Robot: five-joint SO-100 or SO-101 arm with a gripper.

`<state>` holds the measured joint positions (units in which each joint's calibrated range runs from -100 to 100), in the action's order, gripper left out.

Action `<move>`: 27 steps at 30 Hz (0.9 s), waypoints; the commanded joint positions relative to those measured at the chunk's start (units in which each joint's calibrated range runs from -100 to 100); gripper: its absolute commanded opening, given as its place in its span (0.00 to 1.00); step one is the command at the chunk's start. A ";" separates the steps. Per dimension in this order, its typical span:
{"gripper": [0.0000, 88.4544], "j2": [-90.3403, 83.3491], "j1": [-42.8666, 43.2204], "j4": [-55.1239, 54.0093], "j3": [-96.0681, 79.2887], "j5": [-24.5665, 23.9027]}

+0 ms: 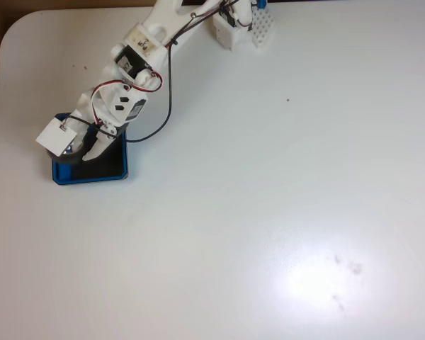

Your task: Pick the black tape roll and drop it in the blue box

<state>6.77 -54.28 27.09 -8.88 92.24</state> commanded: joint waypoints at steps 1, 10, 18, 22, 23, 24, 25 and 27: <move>0.02 -0.67 -0.78 0.22 2.95 0.40; 0.02 -0.84 -0.39 7.15 3.22 0.40; 0.02 -0.50 -0.39 7.15 2.86 0.32; 0.02 -0.50 -0.48 7.06 2.95 0.32; 0.02 -0.50 -0.48 7.06 2.95 0.32; 0.02 -0.50 -0.48 7.06 2.95 0.32; 0.02 -0.50 -0.48 7.06 2.95 0.32; 0.02 -0.50 -0.58 7.06 2.86 0.32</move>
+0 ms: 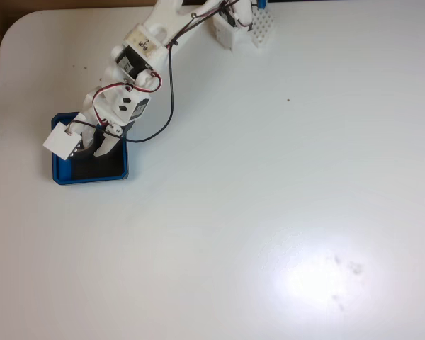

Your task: Pick the black tape roll and drop it in the blue box

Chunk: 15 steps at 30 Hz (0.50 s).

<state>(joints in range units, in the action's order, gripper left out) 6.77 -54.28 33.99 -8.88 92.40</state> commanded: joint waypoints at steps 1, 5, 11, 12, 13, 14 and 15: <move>0.02 -0.42 -0.58 0.17 2.86 0.15; 0.03 1.75 -0.58 0.17 3.22 -0.38; 0.03 2.26 -0.68 0.17 3.22 -0.11; 0.03 2.26 -0.68 0.17 3.22 0.06; 0.03 2.26 -0.68 0.17 3.22 0.06; 0.03 2.26 -0.68 0.17 3.22 0.06; 0.03 2.26 -0.68 0.17 3.22 0.06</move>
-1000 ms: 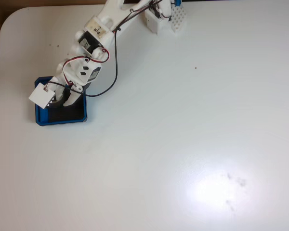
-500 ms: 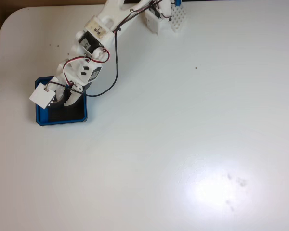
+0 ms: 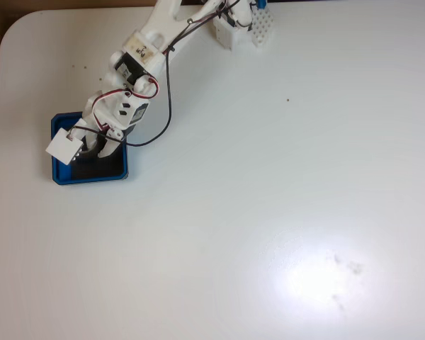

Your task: Pick the black tape roll and drop it in the blue box

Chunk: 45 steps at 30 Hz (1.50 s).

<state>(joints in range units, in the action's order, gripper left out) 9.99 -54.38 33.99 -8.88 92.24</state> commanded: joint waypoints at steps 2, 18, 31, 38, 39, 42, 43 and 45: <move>0.03 -0.96 -0.58 0.17 3.13 0.23; 0.16 -1.13 -0.77 0.25 2.86 -0.30; 0.16 -1.38 -0.58 0.25 2.77 -0.30; 0.16 -3.22 -0.09 0.33 2.59 0.23; 0.16 -4.64 -0.09 0.83 2.59 0.23; 0.16 -9.49 0.10 0.91 2.41 -0.30; 0.16 -10.91 0.10 0.91 2.23 -0.30; 0.16 -14.09 0.20 0.91 1.06 -0.21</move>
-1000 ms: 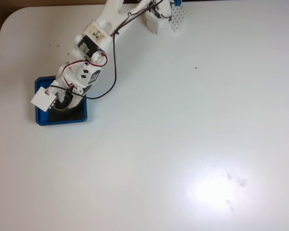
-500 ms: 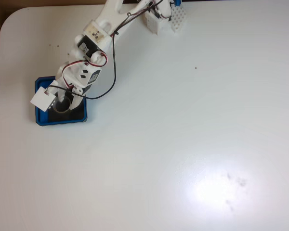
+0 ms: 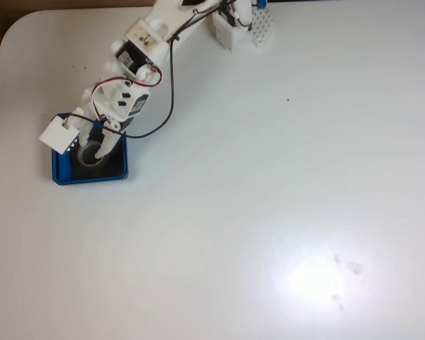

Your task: Pick the black tape roll and drop it in the blue box

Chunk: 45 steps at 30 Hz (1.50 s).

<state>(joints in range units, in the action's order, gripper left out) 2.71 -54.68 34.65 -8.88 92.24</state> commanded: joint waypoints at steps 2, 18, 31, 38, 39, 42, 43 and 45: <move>0.16 -10.23 1.57 0.25 -1.00 -0.30; 0.16 -43.51 15.25 -0.08 -33.53 -0.38; 0.16 -78.71 20.92 -0.41 -68.03 -0.38; 0.16 -91.59 20.92 -0.41 -81.06 -0.03; 0.16 -92.59 21.02 -0.41 -82.23 -0.21; 0.16 -95.18 22.09 -0.41 -85.91 -0.38; 0.16 -96.19 23.17 -0.41 -87.44 -0.38; 0.16 -98.61 26.00 -0.16 -90.94 0.05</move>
<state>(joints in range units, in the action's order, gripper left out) -92.63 -31.42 34.65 -96.32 92.07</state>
